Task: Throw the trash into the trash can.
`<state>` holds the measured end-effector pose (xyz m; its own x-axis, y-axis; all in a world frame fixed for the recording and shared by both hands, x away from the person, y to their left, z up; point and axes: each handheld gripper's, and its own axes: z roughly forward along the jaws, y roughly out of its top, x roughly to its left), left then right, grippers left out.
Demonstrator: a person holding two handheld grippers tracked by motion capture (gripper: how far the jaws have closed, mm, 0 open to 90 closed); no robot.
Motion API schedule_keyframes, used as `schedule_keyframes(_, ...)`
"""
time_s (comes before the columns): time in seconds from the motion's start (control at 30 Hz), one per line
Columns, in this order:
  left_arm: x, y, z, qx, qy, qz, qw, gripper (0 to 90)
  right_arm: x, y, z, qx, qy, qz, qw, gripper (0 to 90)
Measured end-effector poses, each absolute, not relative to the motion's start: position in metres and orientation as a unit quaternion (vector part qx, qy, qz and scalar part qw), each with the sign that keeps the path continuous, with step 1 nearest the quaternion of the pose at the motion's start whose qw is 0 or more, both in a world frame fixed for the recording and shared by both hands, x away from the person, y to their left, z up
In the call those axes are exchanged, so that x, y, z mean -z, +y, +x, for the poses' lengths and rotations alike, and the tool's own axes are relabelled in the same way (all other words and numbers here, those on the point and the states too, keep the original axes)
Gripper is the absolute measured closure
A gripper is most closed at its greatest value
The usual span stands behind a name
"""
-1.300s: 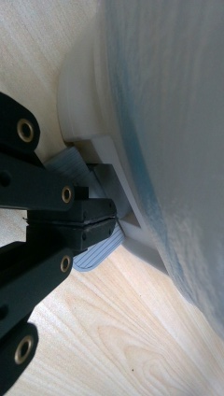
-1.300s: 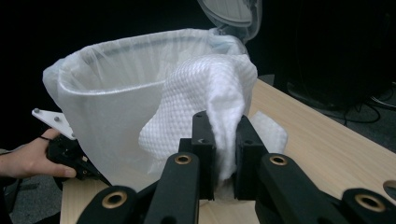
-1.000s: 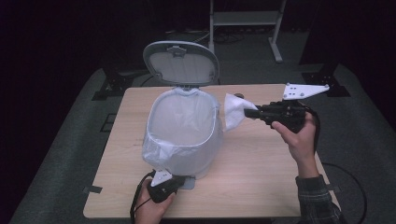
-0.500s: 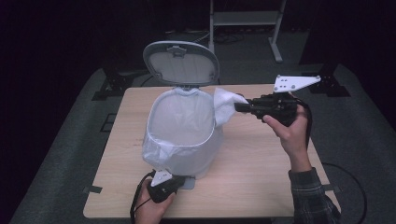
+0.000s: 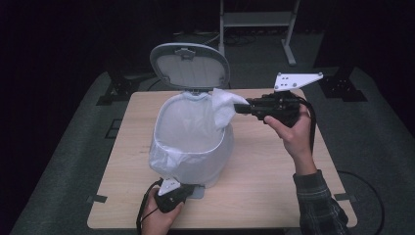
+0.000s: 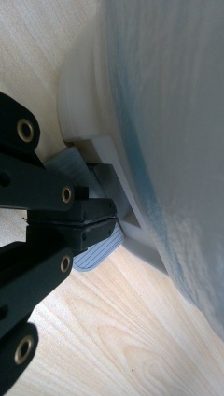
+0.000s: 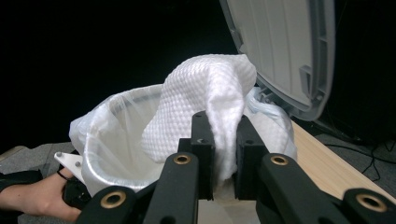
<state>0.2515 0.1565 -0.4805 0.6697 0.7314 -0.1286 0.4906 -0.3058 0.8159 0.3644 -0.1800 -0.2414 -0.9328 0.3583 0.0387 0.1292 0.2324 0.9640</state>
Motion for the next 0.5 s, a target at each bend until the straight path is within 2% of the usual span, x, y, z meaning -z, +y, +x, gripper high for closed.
schedule_keyframes(0.5,0.48,0.157,0.252,-0.134,0.383,0.798,0.446,89.7,0.236,-0.153,0.373,-0.6,0.782,0.145,0.085,79.4)
